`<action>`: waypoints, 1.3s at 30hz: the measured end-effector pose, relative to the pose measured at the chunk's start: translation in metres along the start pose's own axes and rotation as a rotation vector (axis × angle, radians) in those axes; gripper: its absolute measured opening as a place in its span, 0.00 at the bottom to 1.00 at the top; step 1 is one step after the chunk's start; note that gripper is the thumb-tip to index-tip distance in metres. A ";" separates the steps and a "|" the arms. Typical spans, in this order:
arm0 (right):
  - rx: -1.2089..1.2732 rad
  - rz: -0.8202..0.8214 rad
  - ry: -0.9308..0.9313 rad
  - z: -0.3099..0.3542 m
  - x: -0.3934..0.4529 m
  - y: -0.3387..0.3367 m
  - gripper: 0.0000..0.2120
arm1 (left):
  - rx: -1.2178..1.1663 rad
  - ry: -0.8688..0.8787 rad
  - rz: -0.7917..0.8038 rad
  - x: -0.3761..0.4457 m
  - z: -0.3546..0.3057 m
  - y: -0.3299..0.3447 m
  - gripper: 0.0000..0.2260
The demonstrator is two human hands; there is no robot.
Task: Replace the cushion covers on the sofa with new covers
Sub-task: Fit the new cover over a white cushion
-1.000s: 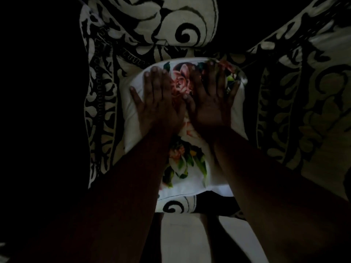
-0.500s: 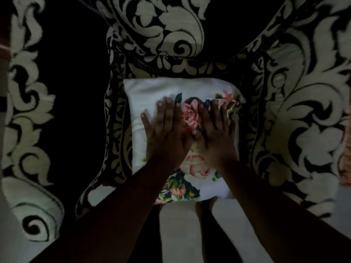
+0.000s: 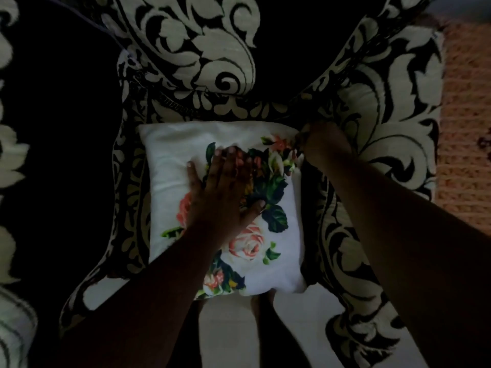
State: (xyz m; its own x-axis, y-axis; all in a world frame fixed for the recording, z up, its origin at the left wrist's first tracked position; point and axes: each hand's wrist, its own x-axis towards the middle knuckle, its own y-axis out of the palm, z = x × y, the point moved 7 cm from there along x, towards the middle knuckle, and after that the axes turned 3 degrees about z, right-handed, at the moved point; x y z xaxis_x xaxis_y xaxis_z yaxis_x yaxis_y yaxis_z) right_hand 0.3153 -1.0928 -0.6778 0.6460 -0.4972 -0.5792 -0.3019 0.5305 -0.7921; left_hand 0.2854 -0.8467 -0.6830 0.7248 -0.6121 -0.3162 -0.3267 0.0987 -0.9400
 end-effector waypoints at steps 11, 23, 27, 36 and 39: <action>0.388 -0.304 -0.020 0.008 -0.031 0.009 0.17 | -0.014 0.012 0.033 0.002 -0.005 0.002 0.40; 0.717 -0.111 0.098 -0.012 0.002 0.017 0.18 | -0.037 0.054 -0.004 0.009 -0.008 0.008 0.39; 0.326 -0.459 -0.152 0.032 -0.046 0.009 0.20 | -0.103 0.062 -0.011 0.008 -0.009 -0.009 0.41; -0.031 -0.067 -0.323 0.068 -0.061 0.107 0.36 | -0.179 -0.179 0.006 -0.004 0.108 0.032 0.45; -0.031 -0.018 -0.329 0.064 -0.041 0.107 0.43 | -0.275 -0.282 -0.005 0.020 0.119 0.036 0.44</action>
State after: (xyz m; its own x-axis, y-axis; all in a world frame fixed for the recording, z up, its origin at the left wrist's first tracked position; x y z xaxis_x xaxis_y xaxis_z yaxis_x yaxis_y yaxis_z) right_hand 0.3015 -0.9712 -0.7269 0.8416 -0.2555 -0.4759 -0.3061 0.5003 -0.8099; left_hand 0.3603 -0.7615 -0.7385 0.8527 -0.3683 -0.3706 -0.4453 -0.1413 -0.8842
